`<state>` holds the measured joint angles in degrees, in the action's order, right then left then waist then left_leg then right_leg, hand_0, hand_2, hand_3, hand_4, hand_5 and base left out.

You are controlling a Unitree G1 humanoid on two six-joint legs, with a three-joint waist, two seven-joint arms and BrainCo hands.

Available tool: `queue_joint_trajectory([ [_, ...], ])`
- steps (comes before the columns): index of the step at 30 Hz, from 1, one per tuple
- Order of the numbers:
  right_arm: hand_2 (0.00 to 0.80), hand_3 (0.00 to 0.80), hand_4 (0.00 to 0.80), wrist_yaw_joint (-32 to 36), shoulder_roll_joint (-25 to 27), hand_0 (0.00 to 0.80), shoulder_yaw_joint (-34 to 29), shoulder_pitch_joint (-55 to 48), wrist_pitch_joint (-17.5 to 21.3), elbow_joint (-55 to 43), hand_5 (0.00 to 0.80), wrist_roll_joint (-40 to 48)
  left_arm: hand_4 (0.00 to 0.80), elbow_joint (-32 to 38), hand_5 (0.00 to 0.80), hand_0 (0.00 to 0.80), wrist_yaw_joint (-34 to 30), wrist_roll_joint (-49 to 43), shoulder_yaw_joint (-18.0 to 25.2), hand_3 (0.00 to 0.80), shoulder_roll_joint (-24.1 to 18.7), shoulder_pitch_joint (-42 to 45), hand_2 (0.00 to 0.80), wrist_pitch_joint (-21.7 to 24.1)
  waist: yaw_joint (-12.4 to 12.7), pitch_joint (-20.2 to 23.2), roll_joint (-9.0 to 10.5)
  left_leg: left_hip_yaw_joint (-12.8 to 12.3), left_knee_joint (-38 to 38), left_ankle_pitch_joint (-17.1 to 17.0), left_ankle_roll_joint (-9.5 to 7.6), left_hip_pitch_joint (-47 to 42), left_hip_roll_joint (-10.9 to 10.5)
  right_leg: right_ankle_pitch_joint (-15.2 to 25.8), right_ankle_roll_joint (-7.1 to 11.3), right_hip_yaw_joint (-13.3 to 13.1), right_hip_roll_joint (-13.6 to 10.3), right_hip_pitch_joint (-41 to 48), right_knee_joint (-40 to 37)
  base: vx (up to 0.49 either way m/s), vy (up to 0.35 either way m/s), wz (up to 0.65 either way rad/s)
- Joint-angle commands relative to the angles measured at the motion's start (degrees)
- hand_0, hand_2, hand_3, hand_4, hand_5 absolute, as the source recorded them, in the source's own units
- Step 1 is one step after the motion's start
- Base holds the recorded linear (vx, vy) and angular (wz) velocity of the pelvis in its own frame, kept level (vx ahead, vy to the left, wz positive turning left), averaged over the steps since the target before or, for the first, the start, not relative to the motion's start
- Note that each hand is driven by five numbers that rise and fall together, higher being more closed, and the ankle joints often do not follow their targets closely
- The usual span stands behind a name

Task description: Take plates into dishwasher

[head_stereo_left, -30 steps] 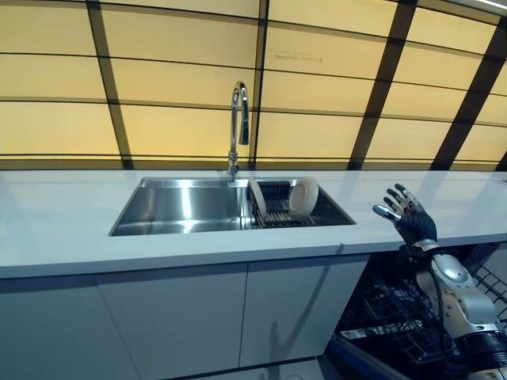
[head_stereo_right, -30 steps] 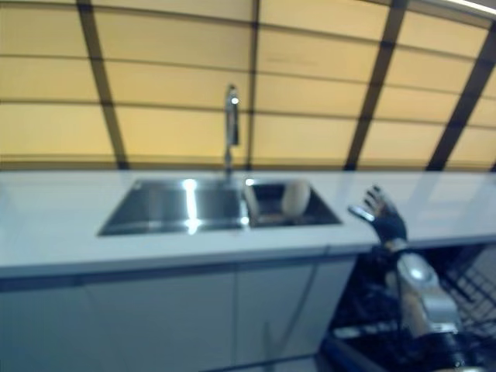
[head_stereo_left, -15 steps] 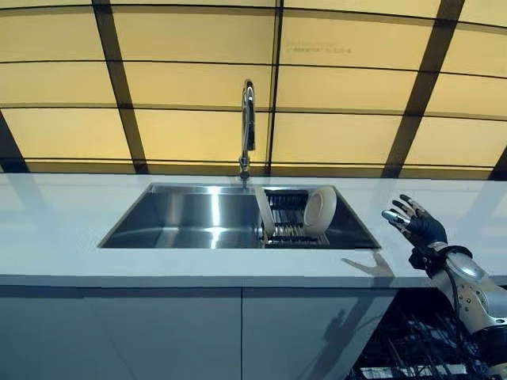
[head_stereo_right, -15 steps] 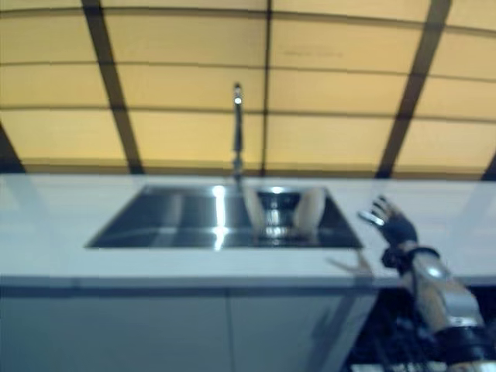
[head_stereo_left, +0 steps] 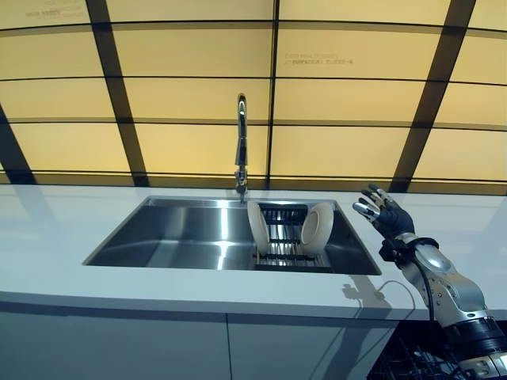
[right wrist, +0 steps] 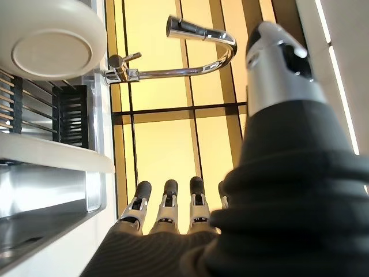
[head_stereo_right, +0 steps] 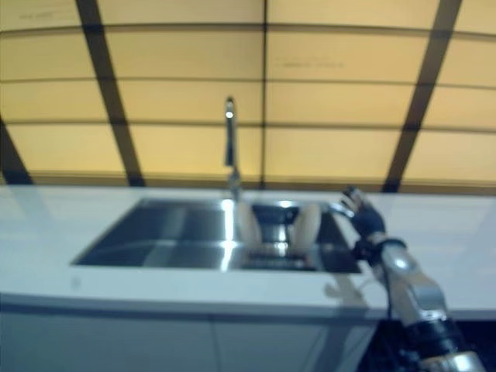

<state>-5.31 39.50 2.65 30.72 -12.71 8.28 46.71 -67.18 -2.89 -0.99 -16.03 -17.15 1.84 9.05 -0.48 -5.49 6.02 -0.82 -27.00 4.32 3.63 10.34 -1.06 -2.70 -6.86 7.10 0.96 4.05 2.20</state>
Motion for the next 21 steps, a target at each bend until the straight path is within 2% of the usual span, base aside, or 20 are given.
queue_joint_trajectory([
  [1,0.000,0.000,0.000,-0.6,3.0,0.000,-0.5,7.6,1.7,1.8,0.000,1.9,0.000,-1.5,0.000,0.000,0.0,-0.3,-1.2,0.000,-0.4,-1.3,0.000,-1.9,3.4,-0.1,0.09,0.2,16.3,-9.2,-1.42,-0.3,-1.1,5.8,6.32,-6.3,-0.7,1.6,-5.0,0.351,0.053,-0.23],
  [3,0.000,0.000,0.000,-0.5,3.0,0.000,0.3,7.8,2.0,2.2,0.000,2.7,0.000,-2.0,0.000,0.000,0.5,-0.5,-1.2,0.000,-0.1,-0.7,0.000,-3.1,4.5,-0.2,-1.00,0.8,23.2,-14.8,-0.06,2.4,-0.2,4.9,5.92,-7.8,0.6,2.8,-5.1,0.279,0.059,-0.24],
  [5,0.000,0.000,0.000,0.0,3.0,0.000,0.5,7.7,2.1,2.3,0.000,2.7,0.000,-2.7,0.000,0.000,1.1,-0.1,-1.6,0.000,0.2,-0.3,0.000,-3.2,4.8,-0.4,-1.36,1.1,23.7,-17.2,0.52,4.0,0.1,4.3,5.63,-8.8,1.1,3.4,-5.0,0.192,0.079,-0.44],
  [6,0.000,0.000,0.000,0.8,3.3,0.000,0.5,7.7,2.3,2.6,0.000,2.8,0.000,-3.5,0.000,0.000,1.5,0.5,-1.6,0.000,0.5,0.0,0.000,-2.5,4.8,-0.6,-1.33,1.3,22.4,-17.1,0.48,4.7,0.1,3.8,5.67,-9.3,0.9,3.8,-5.0,0.156,0.098,-0.45],
  [7,0.000,0.000,0.000,1.1,3.4,0.000,0.5,7.7,2.3,2.7,0.000,2.8,0.000,-3.8,0.000,0.000,1.5,0.7,-1.6,0.000,0.6,-0.1,0.000,-2.4,4.8,-0.6,-1.28,1.2,22.0,-16.6,0.37,4.8,0.0,3.7,5.72,-9.3,0.8,3.8,-5.0,0.146,0.106,-0.42],
  [9,0.000,0.000,0.000,2.1,3.6,0.000,0.1,7.3,2.2,2.9,0.000,2.7,0.000,-4.3,0.000,0.000,1.3,1.6,-1.3,0.000,0.9,-0.6,0.000,-2.6,4.4,-0.1,-0.79,-0.4,22.9,-13.3,-0.81,3.3,0.1,3.3,6.30,-8.6,-0.5,3.9,-5.0,0.152,0.176,-0.46],
  [10,0.000,0.000,0.000,2.7,3.7,0.000,-0.8,6.0,2.4,2.7,0.000,2.0,0.000,-4.6,0.000,0.000,1.7,2.3,-1.9,0.000,1.3,-1.4,0.000,-3.2,3.8,0.4,-0.58,-1.4,23.1,-10.9,-1.71,1.3,0.0,2.3,7.05,-6.8,-1.8,3.9,-4.0,0.210,0.253,-0.34],
  [12,0.000,0.000,0.000,3.4,3.9,0.000,-1.5,5.4,2.4,2.9,0.000,2.2,0.000,-4.8,0.000,0.000,1.8,2.3,-2.1,0.000,1.3,-2.0,0.000,-3.1,3.7,0.6,-0.46,-1.7,22.9,-9.8,-2.17,0.4,-0.1,1.5,7.55,-5.8,-2.6,3.9,-2.7,0.189,0.189,-0.10],
  [14,0.000,0.000,0.000,3.7,4.1,0.000,-2.8,4.4,2.2,3.6,0.000,2.7,0.000,-4.1,0.000,0.000,1.8,3.1,-2.7,0.000,0.9,-3.1,0.000,-3.1,3.9,1.3,-0.16,-1.7,22.4,-8.5,-3.49,-0.9,-0.7,0.2,8.52,-4.4,-4.2,3.7,0.8,0.227,0.203,0.05],
  [16,0.000,0.000,0.000,4.0,4.0,0.000,-3.1,4.3,2.1,4.2,0.000,2.6,0.000,-3.9,0.000,0.000,1.7,3.1,-2.9,0.000,0.8,-3.4,0.000,-3.1,3.9,1.4,-0.08,-1.6,22.4,-8.2,-3.94,-1.2,-1.0,0.3,8.91,-4.0,-4.8,3.3,2.5,0.149,0.138,-0.02],
  [18,0.000,0.000,0.000,3.5,3.9,0.000,-3.7,3.8,1.9,5.5,0.000,2.1,0.000,-3.4,0.000,0.000,1.6,2.7,-3.8,0.000,0.3,-3.9,0.000,-3.2,3.9,1.8,0.12,-1.4,22.8,-7.9,-5.19,-2.1,-1.7,1.6,9.97,-3.9,-6.1,1.8,7.9,0.187,0.199,0.06],
  [20,0.000,0.000,0.000,4.1,2.7,0.000,-4.2,2.6,1.4,6.3,0.000,3.1,0.000,-3.3,0.000,0.000,1.9,2.3,-4.8,0.000,-0.7,-4.3,0.000,-3.3,3.5,1.5,-0.81,-1.7,24.4,-7.1,-6.85,-4.8,-1.8,8.2,11.41,-2.2,-8.3,-3.8,21.9,0.164,0.253,-0.03],
  [21,0.000,0.000,0.000,4.3,2.5,0.000,-4.3,2.4,1.1,6.5,0.000,3.5,0.000,-3.3,0.000,0.000,2.0,2.4,-5.0,0.000,-1.0,-4.4,0.000,-3.4,3.3,1.4,-1.14,-1.6,24.8,-7.0,-7.03,-5.5,-1.7,8.8,11.47,-2.4,-8.5,-5.6,24.6,0.112,0.189,-0.08],
])
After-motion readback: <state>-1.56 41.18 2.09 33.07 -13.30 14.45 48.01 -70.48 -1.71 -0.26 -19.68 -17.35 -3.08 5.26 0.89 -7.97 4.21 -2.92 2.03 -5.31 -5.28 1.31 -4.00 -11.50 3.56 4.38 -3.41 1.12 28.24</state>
